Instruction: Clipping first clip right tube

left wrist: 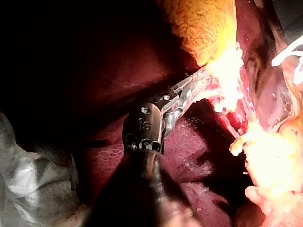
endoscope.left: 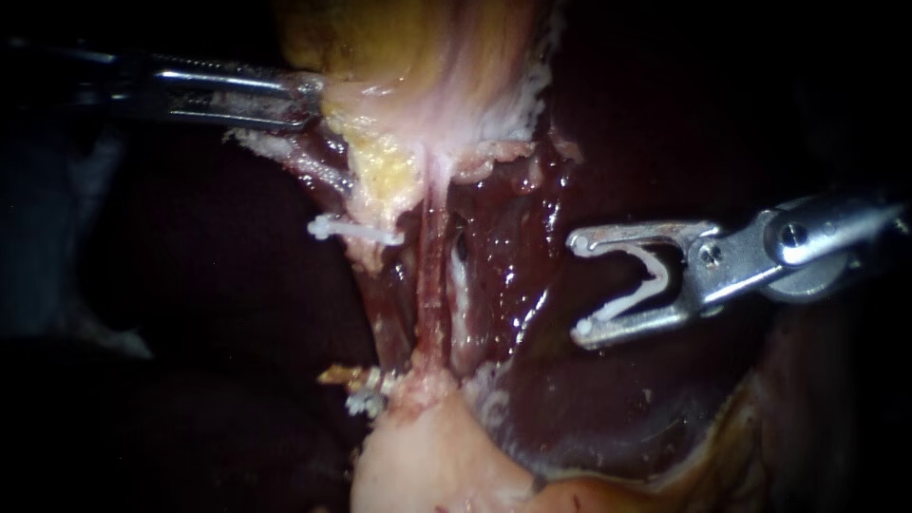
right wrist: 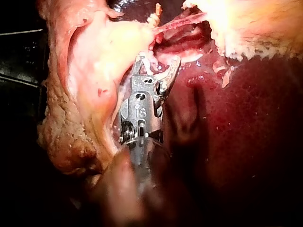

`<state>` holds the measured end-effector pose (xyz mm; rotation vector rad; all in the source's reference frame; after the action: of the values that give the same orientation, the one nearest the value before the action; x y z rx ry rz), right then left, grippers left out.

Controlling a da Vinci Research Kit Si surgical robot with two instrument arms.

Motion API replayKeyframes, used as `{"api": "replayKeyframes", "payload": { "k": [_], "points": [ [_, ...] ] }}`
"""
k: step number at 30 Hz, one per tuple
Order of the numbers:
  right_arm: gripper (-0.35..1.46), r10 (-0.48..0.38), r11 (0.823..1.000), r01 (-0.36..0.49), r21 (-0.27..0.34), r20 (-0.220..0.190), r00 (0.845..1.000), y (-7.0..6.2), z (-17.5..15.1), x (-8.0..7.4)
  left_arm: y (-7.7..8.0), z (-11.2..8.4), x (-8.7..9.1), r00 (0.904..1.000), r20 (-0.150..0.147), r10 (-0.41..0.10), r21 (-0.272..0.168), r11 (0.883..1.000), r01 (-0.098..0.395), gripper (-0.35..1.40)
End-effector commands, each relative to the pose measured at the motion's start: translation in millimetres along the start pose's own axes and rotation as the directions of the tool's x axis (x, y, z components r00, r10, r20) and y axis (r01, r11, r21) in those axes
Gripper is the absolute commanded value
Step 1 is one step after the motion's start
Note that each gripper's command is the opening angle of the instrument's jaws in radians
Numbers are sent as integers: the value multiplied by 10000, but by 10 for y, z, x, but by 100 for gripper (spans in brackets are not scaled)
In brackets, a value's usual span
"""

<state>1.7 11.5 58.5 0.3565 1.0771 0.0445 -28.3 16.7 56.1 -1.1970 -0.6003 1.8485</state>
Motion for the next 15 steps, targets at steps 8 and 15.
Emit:
{"api": "replayKeyframes", "payload": {
  "k": [8,15],
  "points": [
    [50,2,10000,-2,-2,1,10000,0,0,0,3,-47,30,9998,-84,-182,82,9998,183,-35],
    [50,8,10000,-8,-12,3,10000,1,1,1,6,-73,45,9990,-336,-308,192,9993,315,-35]
  ]
}}
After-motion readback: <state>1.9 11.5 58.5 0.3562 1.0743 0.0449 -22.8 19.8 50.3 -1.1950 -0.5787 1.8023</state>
